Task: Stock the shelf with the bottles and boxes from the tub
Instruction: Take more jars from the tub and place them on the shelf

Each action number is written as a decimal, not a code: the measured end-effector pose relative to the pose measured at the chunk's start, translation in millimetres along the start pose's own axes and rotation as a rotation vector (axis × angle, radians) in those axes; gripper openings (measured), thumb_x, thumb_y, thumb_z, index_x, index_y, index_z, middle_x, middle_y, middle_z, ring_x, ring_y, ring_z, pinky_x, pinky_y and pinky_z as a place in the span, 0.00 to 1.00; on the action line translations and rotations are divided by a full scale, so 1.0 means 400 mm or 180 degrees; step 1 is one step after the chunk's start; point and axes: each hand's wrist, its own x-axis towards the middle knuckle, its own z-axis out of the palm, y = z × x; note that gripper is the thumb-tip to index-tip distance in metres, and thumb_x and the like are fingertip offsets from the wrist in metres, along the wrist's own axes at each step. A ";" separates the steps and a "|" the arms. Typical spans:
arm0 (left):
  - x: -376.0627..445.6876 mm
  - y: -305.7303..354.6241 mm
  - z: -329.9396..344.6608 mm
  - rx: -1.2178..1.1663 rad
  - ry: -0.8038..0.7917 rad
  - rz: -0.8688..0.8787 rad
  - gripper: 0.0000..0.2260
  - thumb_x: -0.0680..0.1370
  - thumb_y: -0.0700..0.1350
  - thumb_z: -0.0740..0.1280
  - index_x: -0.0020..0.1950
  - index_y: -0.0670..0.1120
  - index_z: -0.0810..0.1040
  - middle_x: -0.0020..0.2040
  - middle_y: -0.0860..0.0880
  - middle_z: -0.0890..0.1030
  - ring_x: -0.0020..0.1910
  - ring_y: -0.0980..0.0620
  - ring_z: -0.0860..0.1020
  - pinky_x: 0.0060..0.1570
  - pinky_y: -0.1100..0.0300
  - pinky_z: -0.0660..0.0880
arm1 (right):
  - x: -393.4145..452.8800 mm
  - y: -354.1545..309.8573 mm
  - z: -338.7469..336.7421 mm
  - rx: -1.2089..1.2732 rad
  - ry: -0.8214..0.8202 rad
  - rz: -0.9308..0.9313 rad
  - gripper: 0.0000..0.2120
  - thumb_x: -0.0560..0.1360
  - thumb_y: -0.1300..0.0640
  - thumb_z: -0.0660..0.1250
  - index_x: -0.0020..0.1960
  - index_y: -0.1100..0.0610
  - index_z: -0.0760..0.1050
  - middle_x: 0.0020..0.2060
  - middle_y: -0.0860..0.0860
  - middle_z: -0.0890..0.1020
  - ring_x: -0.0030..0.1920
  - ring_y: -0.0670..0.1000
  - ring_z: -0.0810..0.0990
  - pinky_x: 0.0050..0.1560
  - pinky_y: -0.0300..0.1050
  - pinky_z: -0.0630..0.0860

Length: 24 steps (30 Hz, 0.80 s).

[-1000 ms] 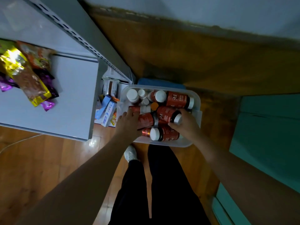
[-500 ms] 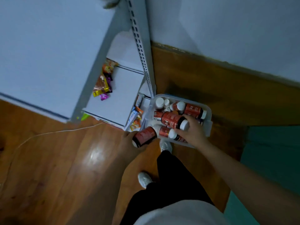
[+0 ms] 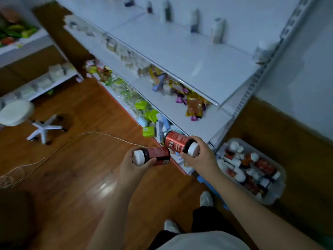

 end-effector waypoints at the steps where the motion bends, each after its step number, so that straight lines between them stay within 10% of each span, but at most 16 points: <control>1: -0.010 0.009 -0.043 -0.0176 0.0115 -0.0032 0.22 0.65 0.51 0.81 0.56 0.55 0.77 0.49 0.56 0.82 0.47 0.59 0.80 0.45 0.61 0.77 | -0.005 -0.037 0.027 0.0014 -0.0021 -0.0099 0.25 0.71 0.51 0.76 0.64 0.43 0.69 0.49 0.42 0.76 0.48 0.43 0.79 0.50 0.44 0.80; 11: -0.023 0.173 -0.349 -0.2206 0.0495 0.0047 0.24 0.68 0.54 0.76 0.61 0.48 0.78 0.55 0.46 0.84 0.56 0.47 0.82 0.59 0.48 0.78 | 0.006 -0.442 0.166 0.0960 -0.0440 -0.1005 0.23 0.75 0.51 0.73 0.66 0.45 0.69 0.52 0.50 0.78 0.49 0.43 0.81 0.44 0.42 0.81; 16: 0.034 0.243 -0.445 -0.2980 0.0604 -0.0038 0.25 0.69 0.53 0.71 0.62 0.43 0.78 0.54 0.43 0.83 0.53 0.46 0.82 0.50 0.54 0.80 | 0.087 -0.600 0.236 0.2027 -0.0624 -0.0777 0.22 0.70 0.47 0.72 0.63 0.50 0.74 0.54 0.51 0.82 0.56 0.50 0.82 0.56 0.45 0.79; 24: 0.263 0.295 -0.576 -0.2900 0.0466 -0.0182 0.26 0.67 0.60 0.69 0.58 0.44 0.79 0.52 0.40 0.84 0.50 0.42 0.83 0.54 0.46 0.78 | 0.292 -0.753 0.396 0.2966 -0.0826 -0.0102 0.22 0.72 0.47 0.69 0.64 0.51 0.74 0.54 0.55 0.82 0.52 0.55 0.83 0.42 0.51 0.81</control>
